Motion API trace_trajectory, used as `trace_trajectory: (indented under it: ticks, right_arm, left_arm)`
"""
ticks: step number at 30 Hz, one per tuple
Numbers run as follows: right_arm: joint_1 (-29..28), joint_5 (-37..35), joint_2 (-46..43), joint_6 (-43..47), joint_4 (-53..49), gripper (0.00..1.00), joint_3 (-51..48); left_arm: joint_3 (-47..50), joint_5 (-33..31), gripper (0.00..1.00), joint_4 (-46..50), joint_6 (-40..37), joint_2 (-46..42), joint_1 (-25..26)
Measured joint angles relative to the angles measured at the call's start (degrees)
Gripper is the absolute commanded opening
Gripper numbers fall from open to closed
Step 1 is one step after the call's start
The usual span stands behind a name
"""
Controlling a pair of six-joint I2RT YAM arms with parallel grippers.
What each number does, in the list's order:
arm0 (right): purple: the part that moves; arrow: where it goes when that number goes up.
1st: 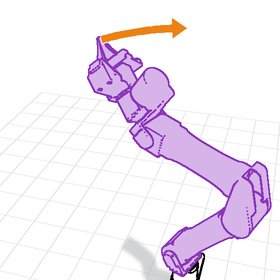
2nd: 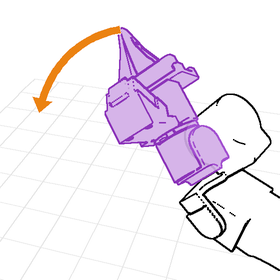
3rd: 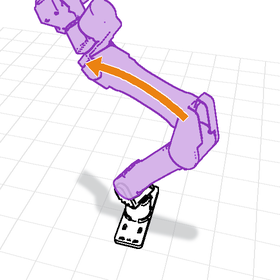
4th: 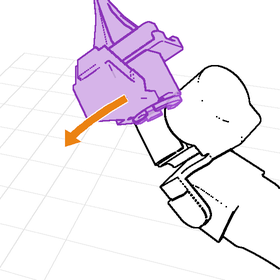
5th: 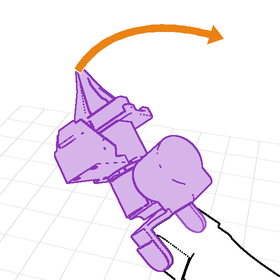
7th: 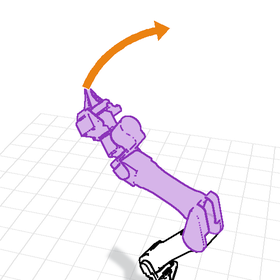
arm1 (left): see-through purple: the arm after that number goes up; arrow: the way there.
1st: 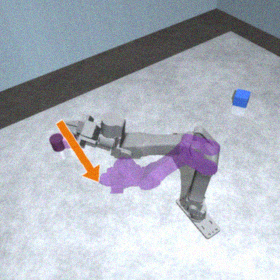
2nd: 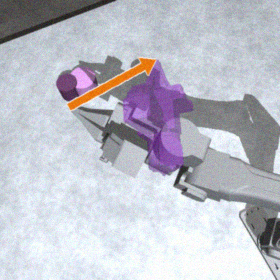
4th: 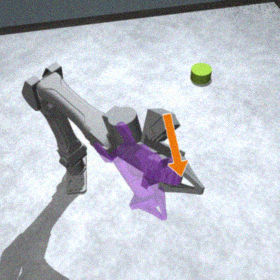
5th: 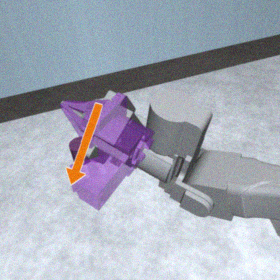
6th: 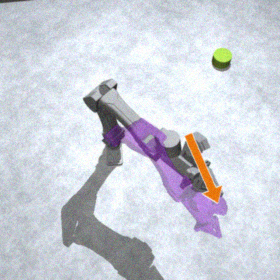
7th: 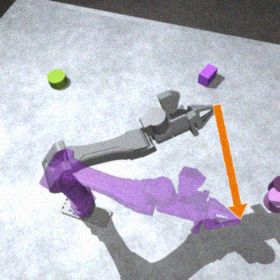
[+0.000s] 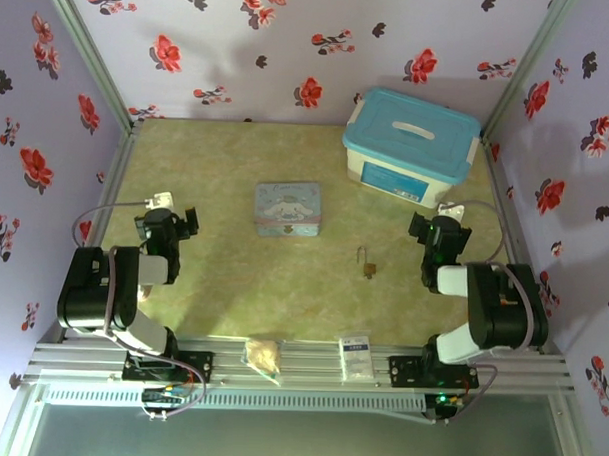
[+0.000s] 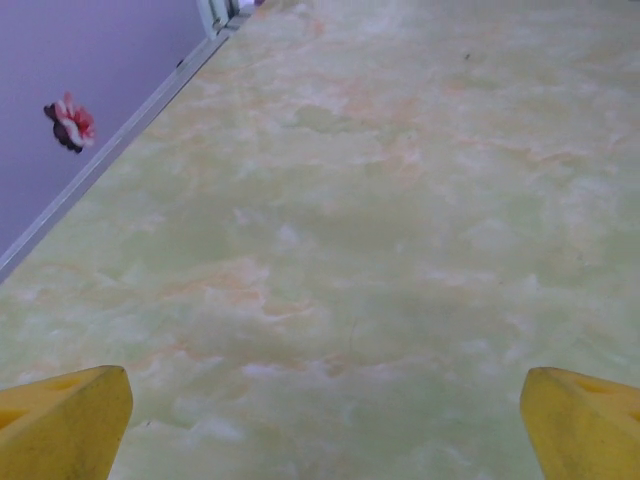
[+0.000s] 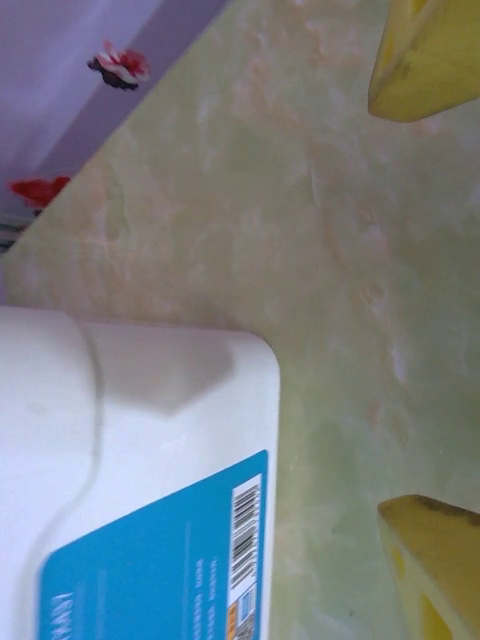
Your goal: Unlock the padlock with the key
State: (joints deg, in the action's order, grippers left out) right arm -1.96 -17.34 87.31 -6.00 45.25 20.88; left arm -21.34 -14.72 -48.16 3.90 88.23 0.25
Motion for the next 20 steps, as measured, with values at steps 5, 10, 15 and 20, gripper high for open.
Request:
trace_trajectory:
  ticks: [5,10,15,20]
  right_arm:
    - [0.1,2.3,2.0,0.0,2.2,0.99,0.0]
    - [0.1,2.7,2.0,0.0,3.8,0.99,0.0]
    - [0.1,3.5,2.0,0.0,4.2,0.99,0.1]
    - [0.4,4.8,2.0,0.0,4.2,0.99,0.6]
  left_arm:
    - [0.0,0.4,1.0,-2.4,0.0,0.0,0.2]
    - [0.0,-0.4,1.0,-2.8,0.0,0.0,1.3]
    - [0.0,-1.4,1.0,-3.3,0.0,0.0,1.6]
    - [0.0,-1.8,1.0,-3.7,0.0,0.0,1.7]
